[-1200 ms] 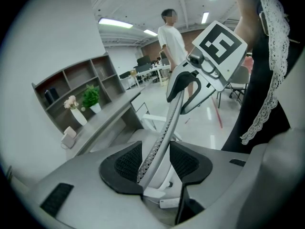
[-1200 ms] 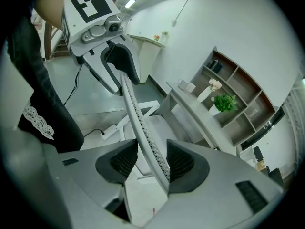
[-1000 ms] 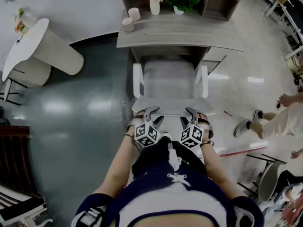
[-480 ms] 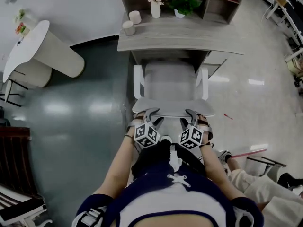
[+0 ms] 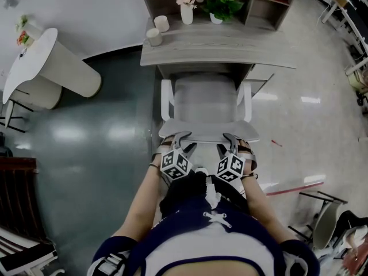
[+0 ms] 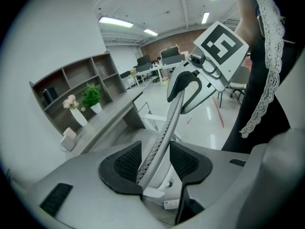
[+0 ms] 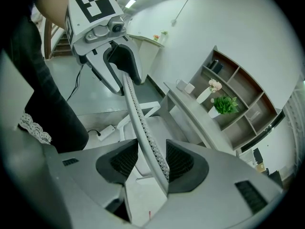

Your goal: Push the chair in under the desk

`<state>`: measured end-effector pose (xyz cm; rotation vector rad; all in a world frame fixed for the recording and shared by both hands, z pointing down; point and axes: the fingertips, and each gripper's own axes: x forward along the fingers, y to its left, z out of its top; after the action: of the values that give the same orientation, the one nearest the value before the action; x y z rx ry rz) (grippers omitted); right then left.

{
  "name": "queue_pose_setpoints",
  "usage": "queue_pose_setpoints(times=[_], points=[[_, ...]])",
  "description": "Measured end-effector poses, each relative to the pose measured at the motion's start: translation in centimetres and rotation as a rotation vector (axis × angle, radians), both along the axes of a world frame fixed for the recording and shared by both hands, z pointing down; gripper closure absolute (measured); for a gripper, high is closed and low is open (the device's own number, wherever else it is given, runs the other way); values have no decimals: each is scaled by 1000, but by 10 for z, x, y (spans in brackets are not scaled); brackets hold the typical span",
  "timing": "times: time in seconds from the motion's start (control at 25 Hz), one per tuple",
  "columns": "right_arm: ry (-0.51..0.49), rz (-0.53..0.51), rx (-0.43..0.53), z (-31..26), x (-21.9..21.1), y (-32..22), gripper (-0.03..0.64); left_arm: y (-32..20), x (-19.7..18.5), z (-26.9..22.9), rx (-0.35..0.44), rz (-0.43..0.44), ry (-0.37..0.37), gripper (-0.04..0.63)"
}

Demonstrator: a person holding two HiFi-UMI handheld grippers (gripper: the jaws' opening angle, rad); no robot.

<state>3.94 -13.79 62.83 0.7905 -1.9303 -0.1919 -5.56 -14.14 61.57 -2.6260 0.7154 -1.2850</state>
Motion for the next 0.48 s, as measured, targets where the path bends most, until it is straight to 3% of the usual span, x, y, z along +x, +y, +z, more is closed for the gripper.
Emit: queue_pose_setpoints(times=[0.48], points=[[0,-17,20,-2,-1,-11,446,-11,0,1,-14,-2,-9,407]])
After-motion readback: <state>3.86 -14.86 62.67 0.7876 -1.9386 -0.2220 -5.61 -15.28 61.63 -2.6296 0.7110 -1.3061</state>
